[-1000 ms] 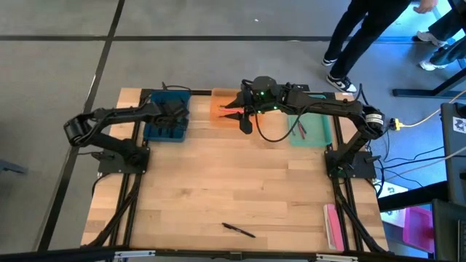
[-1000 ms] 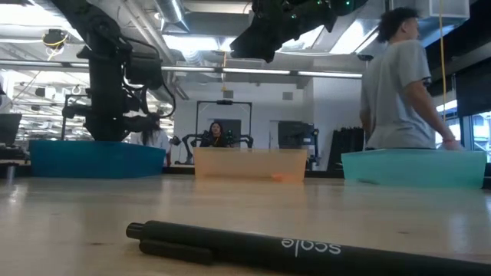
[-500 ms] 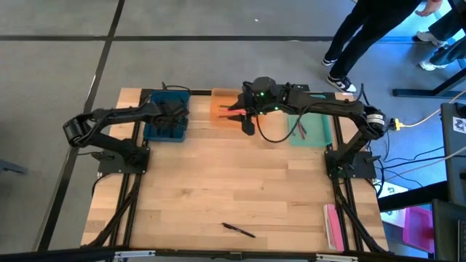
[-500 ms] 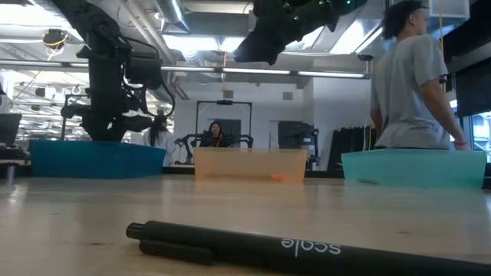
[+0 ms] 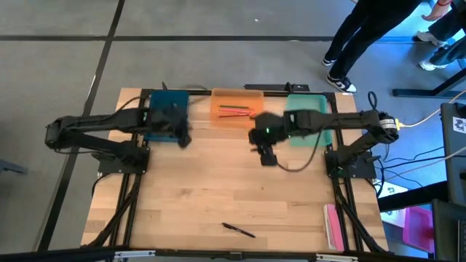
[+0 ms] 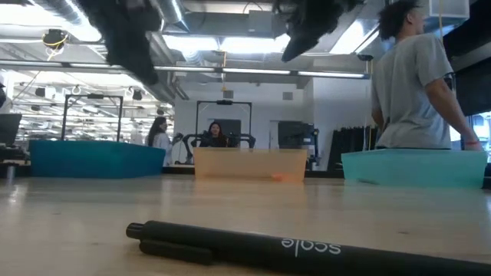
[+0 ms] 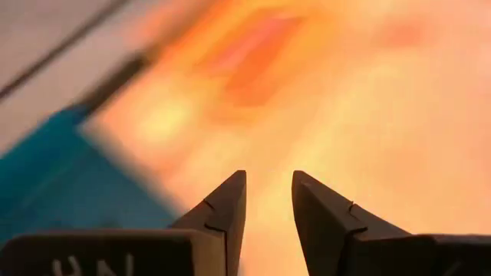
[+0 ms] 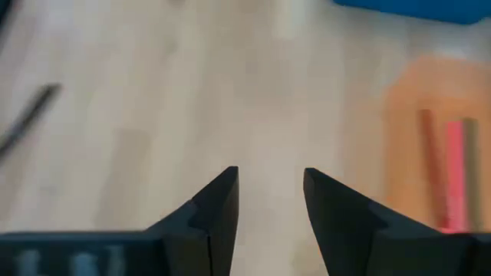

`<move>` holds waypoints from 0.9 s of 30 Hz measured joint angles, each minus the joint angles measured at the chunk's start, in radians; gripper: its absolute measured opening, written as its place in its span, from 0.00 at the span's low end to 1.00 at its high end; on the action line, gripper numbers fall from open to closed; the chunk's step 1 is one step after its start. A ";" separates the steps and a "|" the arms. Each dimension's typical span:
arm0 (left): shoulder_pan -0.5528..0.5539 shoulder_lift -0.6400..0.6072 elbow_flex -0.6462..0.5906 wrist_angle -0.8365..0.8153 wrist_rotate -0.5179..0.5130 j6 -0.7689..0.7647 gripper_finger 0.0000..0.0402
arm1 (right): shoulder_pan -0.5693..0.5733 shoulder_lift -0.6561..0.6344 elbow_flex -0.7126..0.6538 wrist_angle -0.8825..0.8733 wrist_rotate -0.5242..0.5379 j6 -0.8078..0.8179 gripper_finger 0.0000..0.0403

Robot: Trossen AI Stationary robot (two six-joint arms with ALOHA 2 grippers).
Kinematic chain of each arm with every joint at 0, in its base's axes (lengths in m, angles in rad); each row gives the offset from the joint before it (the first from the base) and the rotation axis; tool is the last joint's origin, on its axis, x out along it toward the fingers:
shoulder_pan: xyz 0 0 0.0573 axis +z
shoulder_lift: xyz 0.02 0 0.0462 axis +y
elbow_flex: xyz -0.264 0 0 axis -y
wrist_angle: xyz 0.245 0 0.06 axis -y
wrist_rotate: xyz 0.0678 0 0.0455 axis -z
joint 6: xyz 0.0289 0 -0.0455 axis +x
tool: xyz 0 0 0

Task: Sort crayons/erasers/pens/pencils in bins
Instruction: Put the black pen into the blue bin

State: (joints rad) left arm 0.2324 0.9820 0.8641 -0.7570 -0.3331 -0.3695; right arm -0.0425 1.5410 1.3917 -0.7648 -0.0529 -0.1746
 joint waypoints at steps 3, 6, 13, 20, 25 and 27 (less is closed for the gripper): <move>-0.146 -0.026 0.022 0.015 0.128 0.053 0.25 | 0.088 -0.001 0.000 -0.002 0.001 0.058 0.37; -0.299 -0.031 0.026 0.055 0.196 0.064 0.25 | 0.173 -0.001 0.000 -0.003 0.045 0.102 0.37; -0.623 0.054 0.026 0.270 0.160 0.066 0.25 | 0.328 -0.001 0.000 -0.005 0.193 0.293 0.37; -0.791 0.208 0.027 0.432 0.057 0.065 0.25 | 0.406 -0.002 0.000 -0.006 0.217 0.436 0.37; -0.817 0.344 0.027 0.551 0.047 0.064 0.25 | 0.415 -0.006 0.000 -0.017 0.218 0.486 0.37; -0.817 0.394 0.027 0.599 0.046 0.050 0.25 | 0.415 -0.011 0.000 -0.030 0.218 0.487 0.37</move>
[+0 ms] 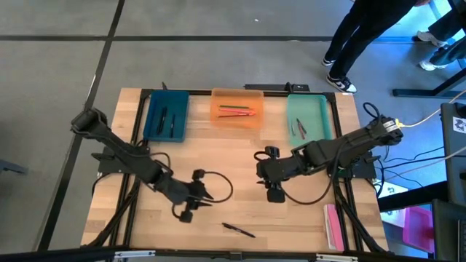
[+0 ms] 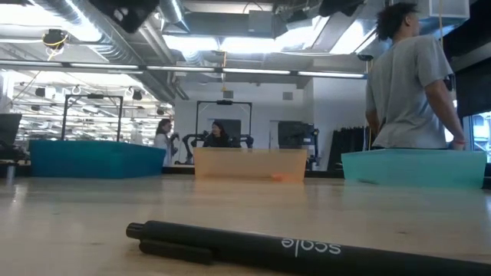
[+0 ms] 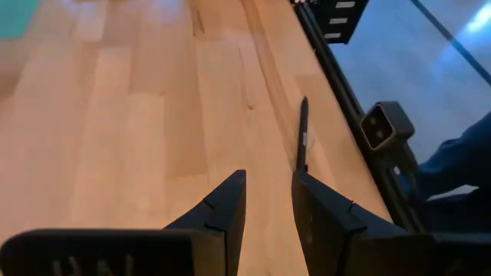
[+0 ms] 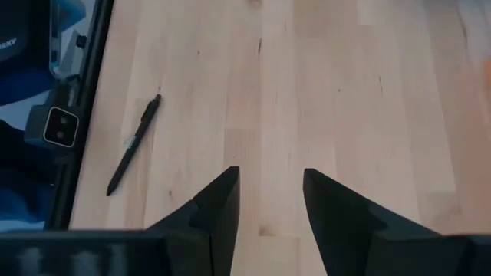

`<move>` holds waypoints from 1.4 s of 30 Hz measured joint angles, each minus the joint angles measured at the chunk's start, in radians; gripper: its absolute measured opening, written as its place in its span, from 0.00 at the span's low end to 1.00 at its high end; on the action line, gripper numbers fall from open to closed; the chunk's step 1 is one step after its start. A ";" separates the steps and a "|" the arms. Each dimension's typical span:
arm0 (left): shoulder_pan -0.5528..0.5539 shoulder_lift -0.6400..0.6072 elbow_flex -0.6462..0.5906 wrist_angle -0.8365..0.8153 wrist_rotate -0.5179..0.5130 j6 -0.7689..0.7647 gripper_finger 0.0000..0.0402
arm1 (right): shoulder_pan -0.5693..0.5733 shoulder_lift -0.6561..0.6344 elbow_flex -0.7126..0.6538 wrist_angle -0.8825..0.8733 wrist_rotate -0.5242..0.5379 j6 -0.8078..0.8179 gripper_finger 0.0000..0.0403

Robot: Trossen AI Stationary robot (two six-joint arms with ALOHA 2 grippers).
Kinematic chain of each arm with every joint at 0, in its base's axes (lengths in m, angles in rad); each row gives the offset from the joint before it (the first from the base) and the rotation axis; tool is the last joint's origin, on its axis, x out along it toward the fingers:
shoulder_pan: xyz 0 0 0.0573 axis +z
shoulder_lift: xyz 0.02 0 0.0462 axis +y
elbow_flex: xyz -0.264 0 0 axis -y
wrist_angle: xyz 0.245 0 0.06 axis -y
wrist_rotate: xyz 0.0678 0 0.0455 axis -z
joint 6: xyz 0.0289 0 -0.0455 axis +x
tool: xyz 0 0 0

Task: Sort crayons/erasers/pens/pencils in bins
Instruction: Put the black pen into the blue bin

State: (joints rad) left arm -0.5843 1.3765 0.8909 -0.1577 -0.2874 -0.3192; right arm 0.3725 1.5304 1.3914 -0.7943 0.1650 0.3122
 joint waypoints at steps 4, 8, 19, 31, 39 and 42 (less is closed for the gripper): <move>0.003 0.078 0.000 0.053 -0.002 -0.045 0.25 | 0.000 -0.016 0.000 -0.018 0.000 -0.001 0.37; -0.008 0.150 -0.001 0.086 0.030 -0.038 0.25 | 0.000 -0.044 0.000 -0.050 -0.001 0.001 0.37; -0.024 0.349 -0.001 0.364 0.068 -0.016 0.25 | 0.000 -0.096 0.000 -0.063 0.000 0.000 0.37; -0.022 0.519 0.036 0.509 0.079 0.021 0.25 | 0.000 -0.096 0.000 -0.067 0.000 -0.002 0.37; -0.022 0.648 0.169 0.504 0.092 0.132 0.25 | 0.000 -0.096 0.000 -0.069 0.000 -0.002 0.37; -0.022 0.654 0.195 0.454 0.088 0.144 0.25 | 0.000 -0.096 0.000 -0.072 0.000 -0.002 0.37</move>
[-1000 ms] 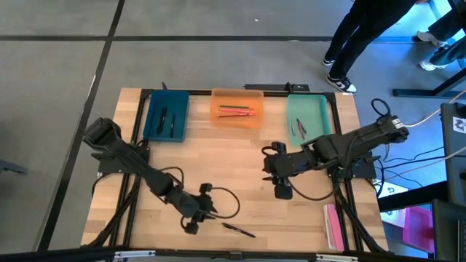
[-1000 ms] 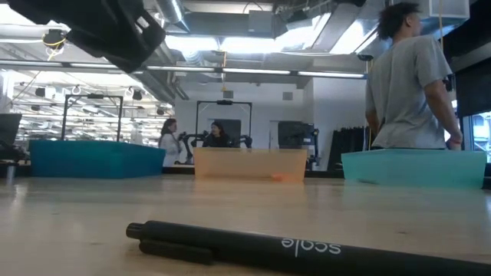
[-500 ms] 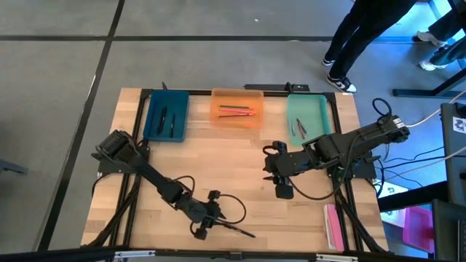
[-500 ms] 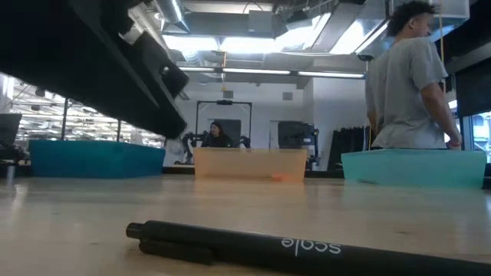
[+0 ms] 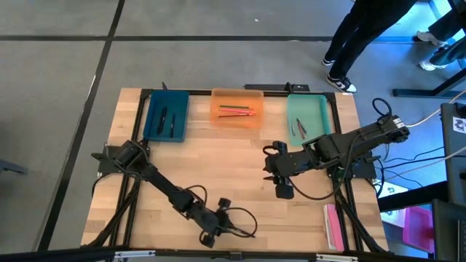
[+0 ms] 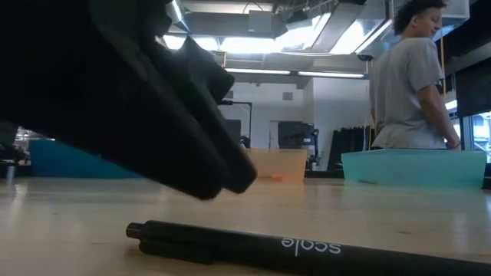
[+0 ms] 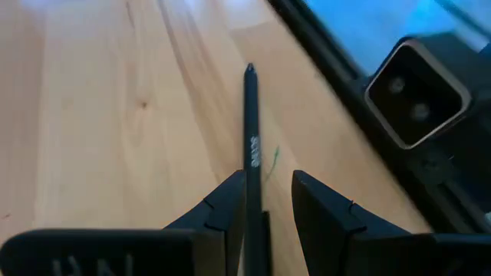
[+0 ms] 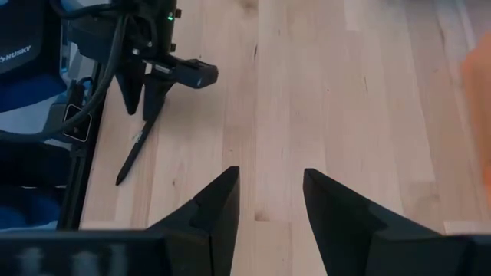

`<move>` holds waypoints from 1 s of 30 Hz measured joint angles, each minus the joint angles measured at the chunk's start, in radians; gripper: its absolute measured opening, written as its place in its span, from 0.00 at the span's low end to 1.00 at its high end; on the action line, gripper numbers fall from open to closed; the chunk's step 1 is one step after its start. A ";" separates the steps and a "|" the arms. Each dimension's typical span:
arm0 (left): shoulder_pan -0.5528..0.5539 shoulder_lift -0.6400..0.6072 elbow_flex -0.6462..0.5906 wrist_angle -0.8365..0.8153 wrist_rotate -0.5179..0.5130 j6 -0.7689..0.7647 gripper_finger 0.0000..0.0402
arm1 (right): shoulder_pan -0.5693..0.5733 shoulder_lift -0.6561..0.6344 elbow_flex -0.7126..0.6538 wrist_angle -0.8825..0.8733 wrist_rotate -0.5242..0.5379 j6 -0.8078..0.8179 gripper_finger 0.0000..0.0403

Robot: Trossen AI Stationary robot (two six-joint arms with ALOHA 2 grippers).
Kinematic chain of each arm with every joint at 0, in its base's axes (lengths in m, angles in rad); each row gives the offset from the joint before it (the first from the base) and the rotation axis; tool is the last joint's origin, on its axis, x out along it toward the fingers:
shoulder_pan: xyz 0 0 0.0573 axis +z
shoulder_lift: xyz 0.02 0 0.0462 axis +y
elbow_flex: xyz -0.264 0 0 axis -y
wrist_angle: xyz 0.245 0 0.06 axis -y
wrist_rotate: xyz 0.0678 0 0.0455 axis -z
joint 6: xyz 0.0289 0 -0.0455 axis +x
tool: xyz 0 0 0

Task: Sort crayons/erasers/pens/pencils in bins
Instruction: Put the black pen into the blue bin

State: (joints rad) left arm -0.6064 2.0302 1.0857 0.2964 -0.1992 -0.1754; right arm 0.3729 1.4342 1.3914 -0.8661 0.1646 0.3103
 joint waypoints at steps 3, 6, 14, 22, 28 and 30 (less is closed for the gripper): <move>0.000 0.001 0.011 -0.064 -0.025 -0.002 0.25 | 0.000 0.000 0.000 -0.001 0.000 0.000 0.37; 0.000 0.001 0.012 -0.119 -0.025 -0.030 0.25 | 0.000 0.000 0.000 -0.001 0.000 0.000 0.37; -0.004 0.001 0.015 -0.180 -0.026 -0.054 0.25 | 0.000 0.000 0.000 0.000 0.000 0.001 0.37; -0.002 0.000 0.015 -0.199 -0.026 -0.111 0.25 | 0.000 0.000 0.000 0.000 0.000 0.002 0.37; -0.003 0.000 0.015 -0.200 -0.026 -0.137 0.25 | 0.000 0.000 0.000 0.000 0.001 0.003 0.37; -0.003 0.000 0.014 -0.199 -0.026 -0.137 0.25 | 0.000 0.000 0.000 0.000 0.001 0.003 0.37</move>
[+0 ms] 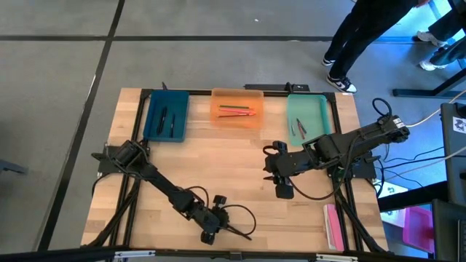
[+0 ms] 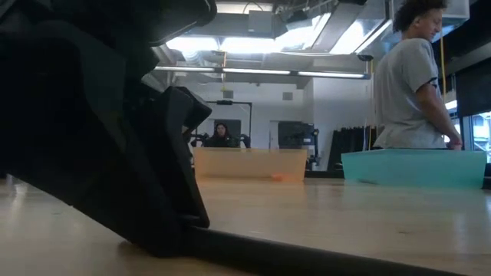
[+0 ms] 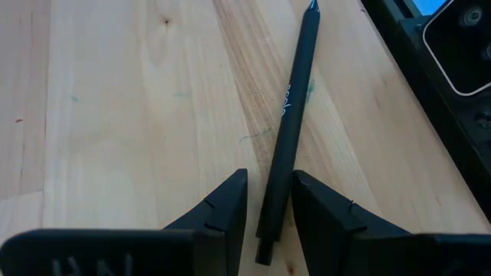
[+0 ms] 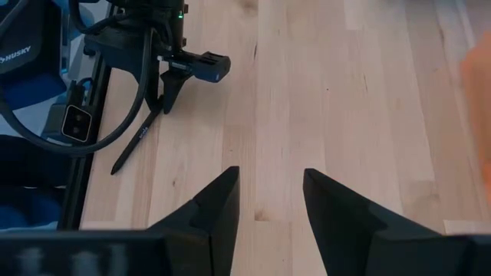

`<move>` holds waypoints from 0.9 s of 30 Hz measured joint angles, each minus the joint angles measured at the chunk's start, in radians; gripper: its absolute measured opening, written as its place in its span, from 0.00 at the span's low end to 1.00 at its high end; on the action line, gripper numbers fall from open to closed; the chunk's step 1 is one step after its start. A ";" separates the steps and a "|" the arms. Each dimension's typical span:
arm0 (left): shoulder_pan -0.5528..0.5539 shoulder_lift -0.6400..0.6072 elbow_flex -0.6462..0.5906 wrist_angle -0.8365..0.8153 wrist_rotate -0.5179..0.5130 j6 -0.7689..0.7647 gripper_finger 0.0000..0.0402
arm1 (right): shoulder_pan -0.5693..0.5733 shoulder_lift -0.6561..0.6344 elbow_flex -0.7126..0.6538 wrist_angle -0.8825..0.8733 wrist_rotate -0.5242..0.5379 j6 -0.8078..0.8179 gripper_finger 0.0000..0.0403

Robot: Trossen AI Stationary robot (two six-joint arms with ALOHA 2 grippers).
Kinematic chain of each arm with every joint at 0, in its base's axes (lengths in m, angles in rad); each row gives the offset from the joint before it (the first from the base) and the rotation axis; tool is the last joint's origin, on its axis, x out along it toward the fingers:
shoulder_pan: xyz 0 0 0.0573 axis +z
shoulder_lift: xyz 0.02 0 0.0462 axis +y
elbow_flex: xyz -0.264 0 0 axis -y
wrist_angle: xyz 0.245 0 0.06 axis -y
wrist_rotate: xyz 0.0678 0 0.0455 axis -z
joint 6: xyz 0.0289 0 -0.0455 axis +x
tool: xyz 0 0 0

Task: Sort crayons/erasers/pens/pencils in bins
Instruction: Put the black pen into the blue bin

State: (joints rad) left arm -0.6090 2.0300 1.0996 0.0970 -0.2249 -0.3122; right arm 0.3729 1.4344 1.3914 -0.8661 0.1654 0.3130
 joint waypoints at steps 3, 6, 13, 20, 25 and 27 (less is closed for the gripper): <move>0.000 0.000 0.000 -0.001 0.000 0.000 0.24 | 0.000 0.000 0.000 0.000 0.000 0.000 0.37; 0.000 0.000 0.000 -0.004 0.000 0.000 0.23 | 0.000 0.000 0.000 0.000 0.000 0.000 0.37; 0.000 -0.001 -0.001 -0.010 0.000 0.000 0.13 | 0.000 0.000 0.000 0.000 0.000 0.000 0.37; 0.000 -0.003 -0.001 -0.016 0.006 -0.001 0.02 | 0.000 0.000 0.000 0.000 0.002 0.001 0.37; 0.000 -0.003 -0.001 -0.016 0.006 -0.070 0.01 | 0.000 0.000 0.000 0.000 0.002 0.000 0.37; 0.004 -0.003 -0.001 -0.016 0.008 -0.129 0.01 | 0.000 0.000 0.000 0.000 0.002 0.000 0.37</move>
State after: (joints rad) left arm -0.6052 2.0270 1.0988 0.0811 -0.2173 -0.4414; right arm 0.3725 1.4345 1.3914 -0.8658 0.1673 0.3134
